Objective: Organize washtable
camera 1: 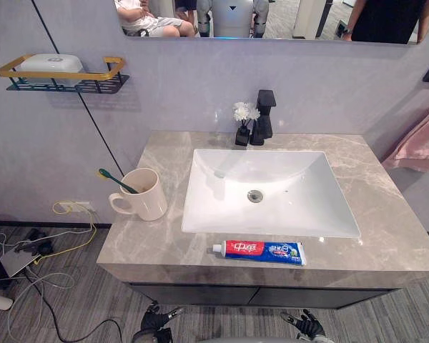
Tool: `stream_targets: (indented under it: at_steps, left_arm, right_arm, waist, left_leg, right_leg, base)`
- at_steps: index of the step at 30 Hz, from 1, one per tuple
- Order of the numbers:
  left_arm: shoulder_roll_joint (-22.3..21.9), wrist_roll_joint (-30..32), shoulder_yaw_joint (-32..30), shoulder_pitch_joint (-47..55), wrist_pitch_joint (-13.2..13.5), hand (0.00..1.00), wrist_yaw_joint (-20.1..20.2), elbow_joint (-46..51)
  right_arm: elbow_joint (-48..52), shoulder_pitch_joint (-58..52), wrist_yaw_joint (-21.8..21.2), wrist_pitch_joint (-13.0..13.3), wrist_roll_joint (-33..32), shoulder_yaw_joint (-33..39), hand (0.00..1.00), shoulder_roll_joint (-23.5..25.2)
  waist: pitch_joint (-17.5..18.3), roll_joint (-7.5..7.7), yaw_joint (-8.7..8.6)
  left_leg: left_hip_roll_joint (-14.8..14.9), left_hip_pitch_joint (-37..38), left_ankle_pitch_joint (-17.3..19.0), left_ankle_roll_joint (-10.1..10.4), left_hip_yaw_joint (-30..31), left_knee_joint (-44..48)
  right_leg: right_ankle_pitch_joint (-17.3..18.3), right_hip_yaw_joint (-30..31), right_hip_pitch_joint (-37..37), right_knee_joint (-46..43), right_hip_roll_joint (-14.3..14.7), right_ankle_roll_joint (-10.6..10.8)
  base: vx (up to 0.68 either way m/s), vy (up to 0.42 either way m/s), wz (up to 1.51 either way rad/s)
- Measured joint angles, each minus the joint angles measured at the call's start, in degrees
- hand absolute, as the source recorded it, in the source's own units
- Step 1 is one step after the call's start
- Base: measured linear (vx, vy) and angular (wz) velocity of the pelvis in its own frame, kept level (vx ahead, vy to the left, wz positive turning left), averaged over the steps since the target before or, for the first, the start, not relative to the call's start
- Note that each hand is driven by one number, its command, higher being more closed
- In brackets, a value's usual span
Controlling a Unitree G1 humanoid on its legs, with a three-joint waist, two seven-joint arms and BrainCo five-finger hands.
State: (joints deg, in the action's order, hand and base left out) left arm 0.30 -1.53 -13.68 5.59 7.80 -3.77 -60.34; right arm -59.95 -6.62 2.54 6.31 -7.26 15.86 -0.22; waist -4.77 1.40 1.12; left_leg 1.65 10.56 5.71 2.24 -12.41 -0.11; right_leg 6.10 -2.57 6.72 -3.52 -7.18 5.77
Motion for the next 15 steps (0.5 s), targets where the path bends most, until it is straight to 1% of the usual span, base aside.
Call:
stream_targets:
  at_steps: [3, 6, 12, 15]
  left_arm:
    - [0.02, -0.08, 0.05, -0.01, 0.00, 0.00, 0.10, -0.24]
    - [0.49, -1.28, 0.87, -0.27, 0.01, 0.00, 1.10, -1.06]
    - [2.18, -4.09, 4.50, -1.14, -0.09, 0.00, 2.42, -2.72]
    - [2.60, -4.63, 4.76, -1.33, -0.09, 0.00, 2.41, -3.15]
  right_arm:
    - [-0.51, 0.01, -0.08, 0.00, -0.73, 0.21, 0.00, -0.06]
    - [-2.00, 0.40, -0.28, -0.10, -2.86, 2.62, 0.00, -0.21]
    - [-4.41, 0.72, -0.37, -0.23, -5.00, 5.15, 0.00, -0.78]
    - [-5.27, 0.73, -0.38, -0.30, -5.15, 6.24, 0.00, -1.08]
  waist:
    - [0.02, 0.00, 0.01]
    - [0.05, 0.05, -0.05]
    - [-0.05, 0.13, -0.18]
    - [-0.08, 0.07, -0.16]
  left_leg:
    - [-0.01, 0.01, -0.40, -0.09, 0.15, -0.88]
    - [-0.14, -0.08, -1.54, -0.02, 1.13, -2.98]
    - [-0.14, -0.08, -1.56, 0.02, 1.96, -3.12]
    - [-0.11, -0.17, -1.56, 0.02, 2.19, -3.00]
  right_leg:
    - [-0.04, -0.46, 0.03, 0.79, -0.01, 0.00]
    - [-0.47, -1.75, 0.20, 2.02, 0.05, -0.03]
    - [-1.10, -3.46, 2.19, 4.73, 0.07, 0.03]
    - [-1.23, -3.74, 2.33, 4.86, 0.08, -0.11]
  base:
    - [0.00, -0.002, 0.05]
    - [0.02, -0.037, 0.17]
    - [0.04, -0.041, 0.10]
    - [0.02, -0.041, 0.05]
